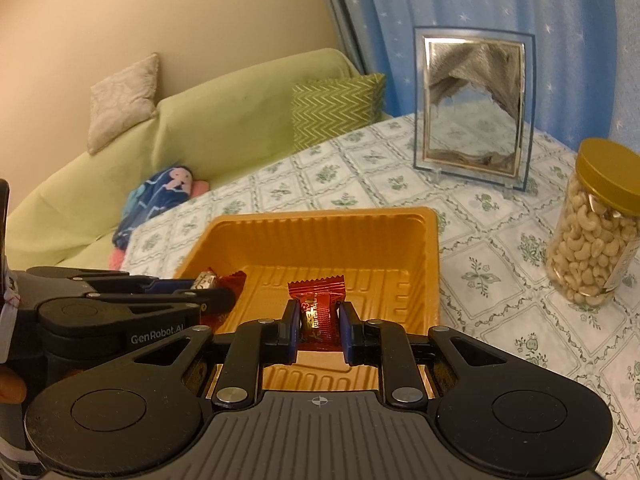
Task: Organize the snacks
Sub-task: 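Carry both held candies over the orange tray with both tools, then open the left tool to drop the large candy while the right tool releases its candy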
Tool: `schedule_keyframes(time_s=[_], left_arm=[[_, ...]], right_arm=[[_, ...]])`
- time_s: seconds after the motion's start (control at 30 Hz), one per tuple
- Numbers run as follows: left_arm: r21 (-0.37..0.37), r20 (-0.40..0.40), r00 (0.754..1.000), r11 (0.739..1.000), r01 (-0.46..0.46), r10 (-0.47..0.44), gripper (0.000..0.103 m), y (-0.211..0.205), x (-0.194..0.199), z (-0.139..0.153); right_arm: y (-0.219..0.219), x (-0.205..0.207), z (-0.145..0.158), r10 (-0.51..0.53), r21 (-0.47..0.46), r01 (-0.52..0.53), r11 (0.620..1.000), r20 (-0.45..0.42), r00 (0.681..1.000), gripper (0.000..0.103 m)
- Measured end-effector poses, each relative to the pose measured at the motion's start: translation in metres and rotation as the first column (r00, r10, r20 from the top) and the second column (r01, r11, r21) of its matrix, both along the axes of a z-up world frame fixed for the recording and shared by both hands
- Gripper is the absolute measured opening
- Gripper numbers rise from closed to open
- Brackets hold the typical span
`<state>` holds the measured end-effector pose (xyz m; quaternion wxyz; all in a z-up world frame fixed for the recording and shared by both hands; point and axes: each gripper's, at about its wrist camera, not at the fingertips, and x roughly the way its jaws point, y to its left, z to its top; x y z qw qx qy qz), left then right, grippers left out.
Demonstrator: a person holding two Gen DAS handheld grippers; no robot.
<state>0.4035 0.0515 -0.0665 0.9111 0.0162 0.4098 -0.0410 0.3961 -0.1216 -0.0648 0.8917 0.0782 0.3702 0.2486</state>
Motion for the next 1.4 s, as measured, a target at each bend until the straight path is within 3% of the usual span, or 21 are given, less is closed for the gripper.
schedule_keyframes(time_s=[0.57,0.67,0.9,1.23,1.4], left_arm=[[-0.007,-0.071,0.997,1.0,0.005,-0.005,0.022,0.004,0.03,-0.032],[-0.027,-0.072,0.997,1.0,0.013,-0.015,0.028,0.007,0.029,-0.031],[-0.064,-0.061,0.998,0.998,-0.017,0.013,0.028,0.024,0.014,-0.018],[-0.036,-0.056,0.997,0.998,-0.06,0.058,0.028,0.04,-0.007,-0.006],[-0.04,-0.052,0.996,0.997,-0.071,0.069,0.028,0.044,-0.013,-0.004]], right_arm=[[-0.001,0.018,-0.02,-0.029,-0.02,0.028,0.999,-0.042,0.999,0.021],[-0.001,0.019,-0.02,-0.032,-0.017,0.031,0.999,-0.045,0.998,0.021],[0.002,0.019,-0.017,-0.025,-0.013,0.025,1.0,-0.039,0.999,0.021],[0.016,0.021,-0.017,0.003,-0.024,-0.004,1.0,-0.035,0.999,0.021],[0.025,0.018,-0.011,0.019,-0.023,-0.019,1.0,0.013,1.0,0.021]])
